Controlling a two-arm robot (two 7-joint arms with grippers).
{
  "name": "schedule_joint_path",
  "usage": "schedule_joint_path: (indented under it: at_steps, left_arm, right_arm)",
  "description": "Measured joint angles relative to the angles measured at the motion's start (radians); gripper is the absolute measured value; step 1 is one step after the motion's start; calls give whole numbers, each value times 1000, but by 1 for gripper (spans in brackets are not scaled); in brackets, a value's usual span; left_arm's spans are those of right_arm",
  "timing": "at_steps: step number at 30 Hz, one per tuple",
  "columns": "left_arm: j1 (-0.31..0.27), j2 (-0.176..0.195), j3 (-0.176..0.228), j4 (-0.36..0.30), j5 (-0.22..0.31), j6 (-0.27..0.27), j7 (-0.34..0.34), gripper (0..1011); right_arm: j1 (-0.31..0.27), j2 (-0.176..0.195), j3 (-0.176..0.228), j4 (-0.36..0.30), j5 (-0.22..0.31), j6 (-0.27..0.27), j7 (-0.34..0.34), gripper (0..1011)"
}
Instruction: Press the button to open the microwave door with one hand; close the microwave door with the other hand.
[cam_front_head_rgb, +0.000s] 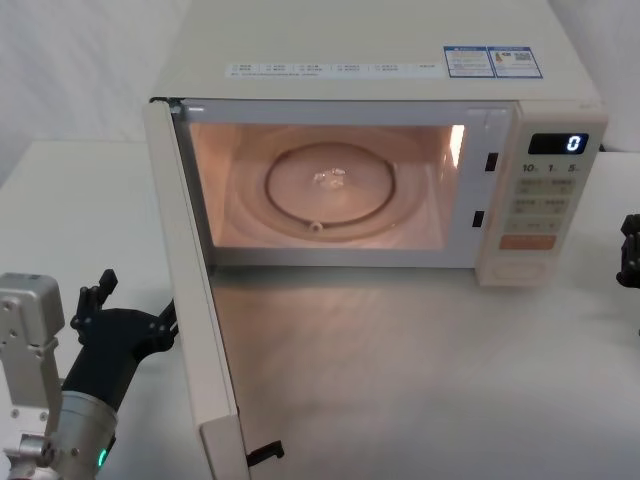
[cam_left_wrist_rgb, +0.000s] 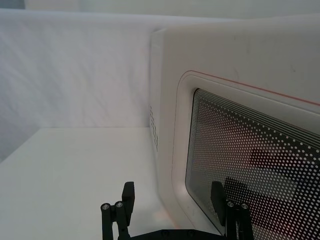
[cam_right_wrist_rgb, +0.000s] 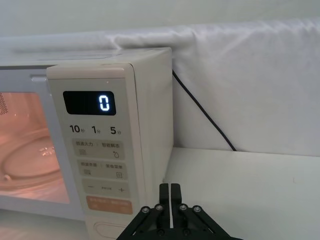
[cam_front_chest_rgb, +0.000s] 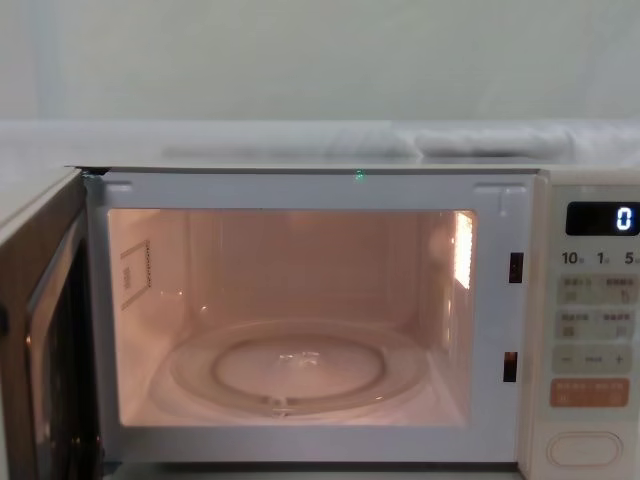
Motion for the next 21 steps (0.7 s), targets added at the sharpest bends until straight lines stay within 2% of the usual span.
schedule_joint_path:
  at_steps: [5,10,11,12,14,15,18,20,21]
  left_arm:
    - [0,0,0,0,0,0,0,1001]
    - [0,0,0,0,0,0,0,1001]
    - [0,0,0,0,0,0,0,1001]
    - [0,0,0,0,0,0,0,1001]
    - [0,0,0,0,0,0,0,1001]
    - [0,0,0,0,0,0,0,1001]
    - [0,0,0,0,0,0,0,1001]
    - [0,0,0,0,0,0,0,1001]
    - [0,0,0,0,0,0,0,1001]
  right_arm:
    - [0,-1,0,0,-1,0,-1,141]
    - [0,-2,0,0,-2,0,-2,305]
    - [0,-2,0,0,-2,0,-3,305]
    - [0,-3,0,0,-2,0,-3,364]
    - [0,-3,0,0,-3,0,-3,395]
    - [0,-3,0,0,-3,0,-3,468]
    - [0,-3,0,0,-3,0,-4,526]
    - [0,-3,0,0,-3,0,-4,628]
    - [0,-3,0,0,-3,0,-4,628]
